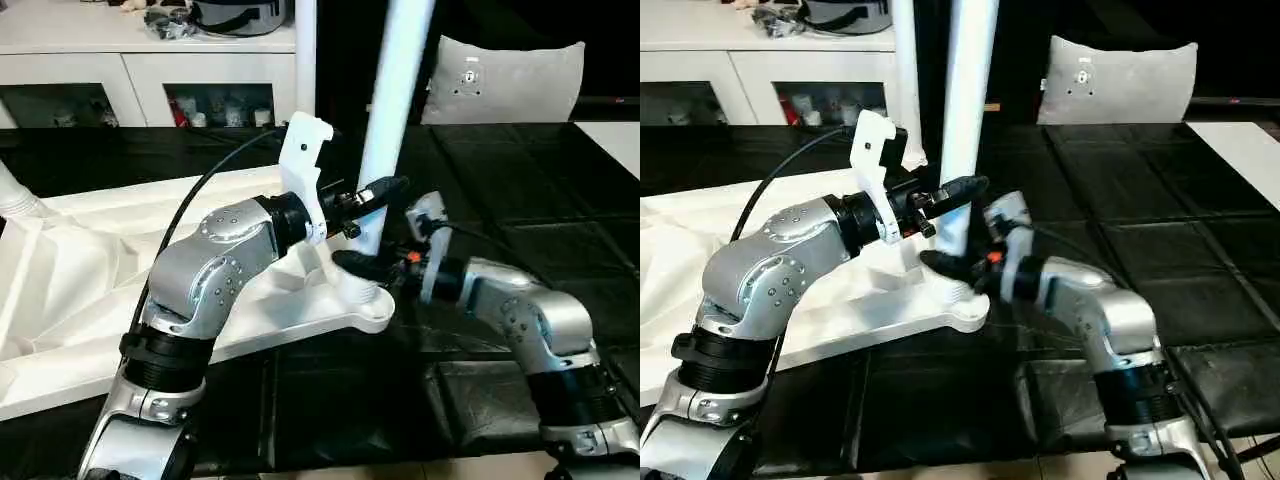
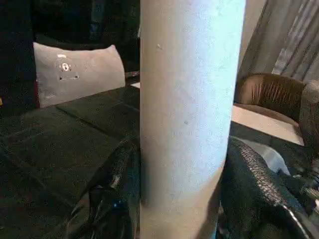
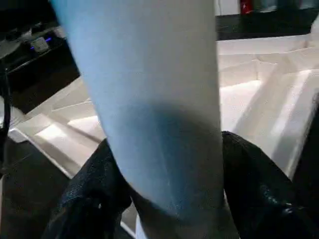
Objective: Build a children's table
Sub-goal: Insert table leg to table base
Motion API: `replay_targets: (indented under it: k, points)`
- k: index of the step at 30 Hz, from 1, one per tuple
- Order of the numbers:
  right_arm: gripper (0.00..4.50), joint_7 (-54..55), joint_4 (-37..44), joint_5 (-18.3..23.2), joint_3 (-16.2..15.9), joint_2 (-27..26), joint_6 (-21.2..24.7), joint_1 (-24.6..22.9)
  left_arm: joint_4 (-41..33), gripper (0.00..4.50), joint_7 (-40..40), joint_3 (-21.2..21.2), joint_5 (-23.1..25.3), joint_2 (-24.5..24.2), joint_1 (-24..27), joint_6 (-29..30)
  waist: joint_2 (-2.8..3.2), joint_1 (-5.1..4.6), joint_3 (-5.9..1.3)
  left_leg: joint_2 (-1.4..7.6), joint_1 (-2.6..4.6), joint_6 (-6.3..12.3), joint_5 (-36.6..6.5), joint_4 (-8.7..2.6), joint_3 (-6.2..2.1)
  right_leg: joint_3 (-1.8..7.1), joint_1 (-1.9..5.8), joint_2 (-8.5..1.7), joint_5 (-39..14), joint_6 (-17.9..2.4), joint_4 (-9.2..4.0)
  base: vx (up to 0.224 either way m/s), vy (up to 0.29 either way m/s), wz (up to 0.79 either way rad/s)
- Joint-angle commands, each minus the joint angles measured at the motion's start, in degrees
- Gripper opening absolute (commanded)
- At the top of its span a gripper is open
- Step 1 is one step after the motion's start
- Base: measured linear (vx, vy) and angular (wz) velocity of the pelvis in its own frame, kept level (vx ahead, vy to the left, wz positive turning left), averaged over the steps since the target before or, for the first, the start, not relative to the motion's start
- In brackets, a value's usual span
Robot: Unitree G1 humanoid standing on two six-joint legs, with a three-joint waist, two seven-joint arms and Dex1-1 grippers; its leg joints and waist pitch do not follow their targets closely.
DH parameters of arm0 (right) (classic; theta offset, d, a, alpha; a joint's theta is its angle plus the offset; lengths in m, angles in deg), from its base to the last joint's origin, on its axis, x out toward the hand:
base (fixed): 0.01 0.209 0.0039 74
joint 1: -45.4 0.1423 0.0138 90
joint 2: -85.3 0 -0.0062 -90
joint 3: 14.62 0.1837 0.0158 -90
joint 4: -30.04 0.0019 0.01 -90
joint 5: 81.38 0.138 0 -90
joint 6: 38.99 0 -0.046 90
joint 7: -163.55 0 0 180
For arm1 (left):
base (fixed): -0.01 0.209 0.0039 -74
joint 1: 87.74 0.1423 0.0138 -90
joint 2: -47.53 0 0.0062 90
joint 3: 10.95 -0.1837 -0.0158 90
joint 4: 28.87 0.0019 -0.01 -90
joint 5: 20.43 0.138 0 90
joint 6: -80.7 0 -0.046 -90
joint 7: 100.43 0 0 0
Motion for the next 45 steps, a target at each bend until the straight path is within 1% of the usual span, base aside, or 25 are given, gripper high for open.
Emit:
replay_targets:
  k: [1, 2, 5, 9, 12, 15, 18, 19, 20, 21, 22, 24, 25, 26, 30, 35, 36, 37, 39, 40, 41, 42, 45]
  points:
    - [3.11, 0.2, 0.5, 0.4, 0.8, 0.5, 0.0, 1.0, -0.9, 2.09, -0.9, -0.6, 0.2, -0.3, -0.7, 0.5, -0.74, -0.05, -3.83, 0.85, -0.53, 1.52, -5.1, -3.94, 0.55, 3.06, 3.77, -3.13, -21.7, -3.5, -4.09, 0.0, 0.0, 0.0]
    - [3.11, 0.2, 0.5, 0.1, 0.4, 0.8, -0.3, 1.1, -0.9, 2.09, -1.1, -0.7, 0.2, -0.4, -0.7, 0.5, -0.77, -0.04, -3.84, 0.87, -0.48, 1.5, -5.1, -3.95, 0.55, 3.05, 3.75, -3.13, -21.9, -3.4, -4.1, 0.0, 0.0, 0.0]
    - [3.48, 0.6, 0.5, -0.4, 0.2, 0.9, -0.4, 1.1, -1.0, 2.09, -1.3, -0.9, 0.4, -0.5, -0.7, 0.4, -0.74, -0.03, -3.87, 0.87, -0.53, 1.52, -4.7, -3.93, 0.53, 3.05, 3.77, -3.12, -21.5, -3.3, -4.07, 0.0, 0.0, 0.0]
    - [3.48, 0.1, 0.5, -0.8, -0.1, 1.2, -0.3, 1.0, -1.1, 2.09, -1.7, -1.2, 0.8, -0.8, -0.7, 0.1, -0.75, -0.06, -3.86, 0.91, -0.48, 1.46, -4.9, -3.96, 0.53, 3.08, 3.74, -3.13, -21.5, -3.4, -4.04, 0.0, 0.0, 0.0]
    - [3.15, -0.4, 0.6, -1.4, -0.7, 1.6, -0.7, 0.8, -0.9, 2.09, -1.7, -1.3, 1.3, -0.9, -0.8, -0.4, -0.77, -0.09, -3.8, 0.85, -0.53, 1.48, -5.2, -3.96, 0.55, 3.04, 3.76, -3.11, -22.2, -3.2, -4.16, 0.0, 0.0, 0.0]
    - [3.15, -0.8, 1.0, -2.8, -2.3, 2.5, -1.3, 0.4, -0.5, 2.09, -1.9, -1.5, 2.3, -1.1, -1.0, -1.6, -0.67, -0.06, -3.82, 0.82, -0.53, 1.43, -5.0, -3.93, 0.51, 3.03, 3.78, -3.1, -22.4, -2.8, -4.18, 0.0, 0.0, 0.0]
    - [3.15, -0.7, 1.0, -3.1, -2.5, 2.7, -1.2, 0.2, -0.3, 2.09, -2.1, -1.6, 2.3, -0.9, -1.2, -1.8, -0.68, -0.05, -3.86, 0.78, -0.54, 1.41, -5.0, -3.89, 0.54, 3.02, 3.79, -3.1, -22.2, -2.8, -4.18, 0.0, 0.0, 0.0]
    - [3.15, -0.8, 1.0, -2.9, -2.4, 2.6, -0.9, 0.2, -0.2, 2.09, -2.2, -1.6, 2.3, -0.9, -1.3, -1.9, -0.57, -0.06, -3.86, 0.81, -0.54, 1.51, -5.1, -3.9, 0.52, 3.02, 3.76, -3.09, -22.1, -3.0, -4.17, 0.0, 0.0, 0.0]
    - [3.32, -0.8, 1.1, -2.8, -2.3, 2.6, -0.8, 0.2, -0.2, 2.09, -2.2, -1.6, 2.3, -0.9, -1.3, -1.9, -0.57, -0.06, -3.86, 0.81, -0.54, 1.51, -5.1, -3.9, 0.52, 3.02, 3.76, -3.09, -22.1, -3.0, -4.17, 0.0, 0.0, 0.0]
    - [3.32, -0.8, 1.1, -2.4, -2.0, 2.5, -0.6, 0.3, -0.2, 2.09, -2.3, -1.7, 2.3, -0.9, -1.3, -1.9, -0.59, -0.08, -3.86, 0.88, -0.47, 1.53, -5.2, -3.92, 0.52, 3.01, 3.71, -3.06, -21.8, -3.2, -4.16, 0.0, 0.0, 0.0]
    - [3.51, -0.8, 1.1, -2.2, -1.8, 2.4, -0.5, 0.4, -0.2, 2.09, -2.3, -1.6, 2.3, -0.9, -1.4, -1.9, -0.65, -0.1, -3.86, 0.85, -0.54, 1.55, -5.2, -3.92, 0.53, 3.02, 3.77, -3.06, -21.7, -3.3, -4.14, 0.0, 0.0, 0.0]
    - [3.59, -0.9, 1.1, -2.1, -1.8, 2.4, -0.9, 0.5, -0.3, 2.09, -2.6, -1.7, 2.4, -0.9, -1.4, -1.8, -0.64, -0.08, -3.88, 0.89, -0.51, 1.56, -5.2, -3.92, 0.51, 3.04, 3.75, -3.08, -21.5, -3.5, -4.08, 0.0, 0.0, 0.0]
    - [3.69, -1.0, 1.1, -2.2, -1.9, 2.4, -1.1, 0.6, -0.4, 2.09, -2.6, -1.7, 2.4, -0.9, -1.3, -1.7, -0.64, -0.06, -3.88, 0.9, -0.53, 1.59, -5.1, -3.92, 0.5, 3.06, 3.78, -3.09, -21.2, -3.7, -4.04, 0.0, 0.0, 0.0]
    - [3.83, -0.8, 1.1, -2.5, -1.8, 2.1, -2.5, 0.7, -0.6, 2.09, -2.9, -1.8, 2.4, -0.9, -1.2, -1.6, -0.64, -0.05, -3.88, 0.92, -0.5, 1.59, -5.2, -3.92, 0.52, 3.06, 3.76, -3.15, -21.3, -3.7, -4.05, 0.0, 0.0, 0.0]
    - [3.83, -1.2, 1.1, -2.8, -1.9, 1.8, -3.6, 1.0, -0.7, 2.09, -3.2, -2.0, 2.4, -1.0, -1.1, -1.5, -0.67, -0.06, -3.88, 0.89, -0.52, 1.62, -5.3, -3.91, 0.54, 3.04, 3.78, -3.14, -21.6, -3.6, -4.08, 0.0, 0.0, 0.0]
    - [3.83, -2.0, 1.2, -2.7, -2.4, 2.2, -3.4, 0.8, -0.5, 2.09, -3.7, -2.1, 2.7, -1.1, -1.2, -1.7, -0.66, -0.08, -3.86, 0.89, -0.51, 1.74, -5.3, -3.93, 0.52, 3.04, 3.79, -3.09, -21.6, -3.6, -4.09, 0.0, 0.0, 0.0]
    - [3.69, -2.1, 1.2, -2.8, -2.5, 2.3, -3.4, 0.7, -0.5, 2.09, -3.7, -2.1, 2.7, -1.1, -1.2, -1.8, -0.61, -0.09, -3.83, 0.9, -0.51, 1.75, -5.3, -3.94, 0.51, 3.05, 3.77, -3.11, -21.7, -3.6, -4.09, 0.0, 0.0, 0.0]
    - [3.69, -2.1, 1.2, -2.8, -2.5, 2.4, -3.2, 0.6, -0.5, 2.09, -3.7, -2.1, 2.8, -1.2, -1.2, -1.8, -0.6, -0.08, -3.87, 0.92, -0.48, 1.71, -5.3, -3.91, 0.51, 3.07, 3.77, -3.1, -21.4, -3.7, -4.05, 0.0, 0.0, 0.0]
    - [3.51, -2.0, 1.1, -3.0, -2.6, 2.5, -3.3, 0.4, -0.5, 2.09, -3.8, -2.2, 2.9, -1.2, -1.2, -1.9, -0.57, -0.08, -3.86, 0.94, -0.44, 1.67, -5.4, -3.94, 0.51, 3.06, 3.76, -3.09, -21.3, -3.8, -4.08, 0.0, 0.0, 0.0]
    - [3.36, -1.9, 1.0, -3.0, -2.7, 2.5, -3.2, 0.3, -0.4, 2.09, -3.8, -2.2, 2.8, -1.3, -1.2, -2.0, -0.58, -0.07, -3.88, 0.91, -0.46, 1.67, -5.4, -3.92, 0.52, 3.07, 3.79, -3.12, -21.3, -3.9, -4.06, 0.0, 0.0, 0.0]
    - [3.36, -1.9, 1.0, -3.0, -2.7, 2.5, -3.2, 0.3, -0.4, 2.09, -3.8, -2.2, 2.8, -1.3, -1.2, -2.0, -0.45, -0.06, -3.87, 0.95, -0.45, 1.63, -5.4, -3.95, 0.47, 3.07, 3.78, -3.12, -21.2, -4.0, -4.01, 0.0, 0.0, 0.0]
    - [3.36, -1.9, 0.9, -3.0, -2.7, 2.5, -3.1, 0.3, -0.5, 2.09, -3.9, -2.2, 2.8, -1.3, -1.3, -1.9, -0.55, -0.11, -3.87, 0.9, -0.49, 1.64, -5.4, -3.92, 0.51, 3.06, 3.8, -3.08, -21.2, -3.9, -4.04, 0.0, 0.0, 0.0]
    - [3.0, -1.8, 0.3, -3.2, -2.5, 2.2, -3.2, 0.5, -0.8, 2.09, -4.2, -2.3, 2.8, -1.3, -1.3, -1.6, -0.45, -0.05, -3.88, 0.96, -0.48, 1.63, -5.4, -3.95, 0.46, 3.08, 3.8, -3.14, -21.0, -4.1, -3.99, 0.0, 0.0, 0.0]
